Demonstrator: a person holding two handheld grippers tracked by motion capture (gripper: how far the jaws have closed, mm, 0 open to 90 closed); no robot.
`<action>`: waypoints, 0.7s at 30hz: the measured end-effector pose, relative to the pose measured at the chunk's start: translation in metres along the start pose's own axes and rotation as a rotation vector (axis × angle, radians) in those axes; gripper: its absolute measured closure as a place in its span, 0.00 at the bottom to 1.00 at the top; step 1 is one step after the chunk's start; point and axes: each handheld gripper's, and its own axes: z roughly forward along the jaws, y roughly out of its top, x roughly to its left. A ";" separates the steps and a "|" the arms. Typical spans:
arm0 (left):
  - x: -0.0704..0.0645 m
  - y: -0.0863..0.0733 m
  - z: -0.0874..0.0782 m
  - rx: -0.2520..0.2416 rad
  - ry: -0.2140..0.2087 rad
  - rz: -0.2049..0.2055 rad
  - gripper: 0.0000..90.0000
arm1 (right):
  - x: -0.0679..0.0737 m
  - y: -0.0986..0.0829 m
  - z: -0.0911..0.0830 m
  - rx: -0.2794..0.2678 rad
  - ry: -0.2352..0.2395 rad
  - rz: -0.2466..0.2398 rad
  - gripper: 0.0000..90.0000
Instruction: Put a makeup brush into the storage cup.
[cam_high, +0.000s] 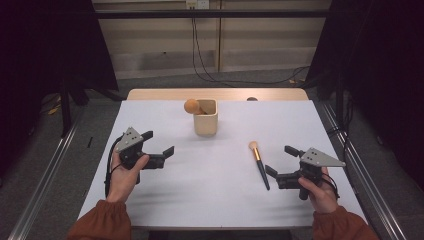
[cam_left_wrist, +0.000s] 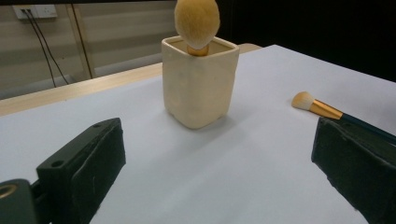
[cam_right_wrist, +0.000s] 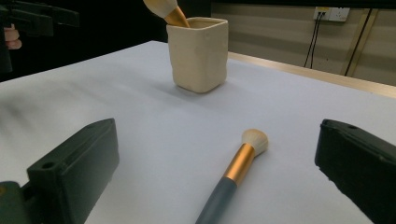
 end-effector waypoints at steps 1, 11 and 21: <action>-0.001 -0.001 0.000 0.000 -0.001 -0.006 0.03 | 0.000 0.000 -0.001 0.000 -0.001 0.000 0.00; -0.010 -0.016 -0.019 -0.020 -0.002 -0.024 0.03 | -0.003 -0.001 -0.007 -0.010 -0.023 0.016 0.00; -0.016 -0.032 -0.040 -0.013 0.017 -0.017 0.03 | -0.003 -0.001 -0.008 -0.016 -0.035 0.027 0.00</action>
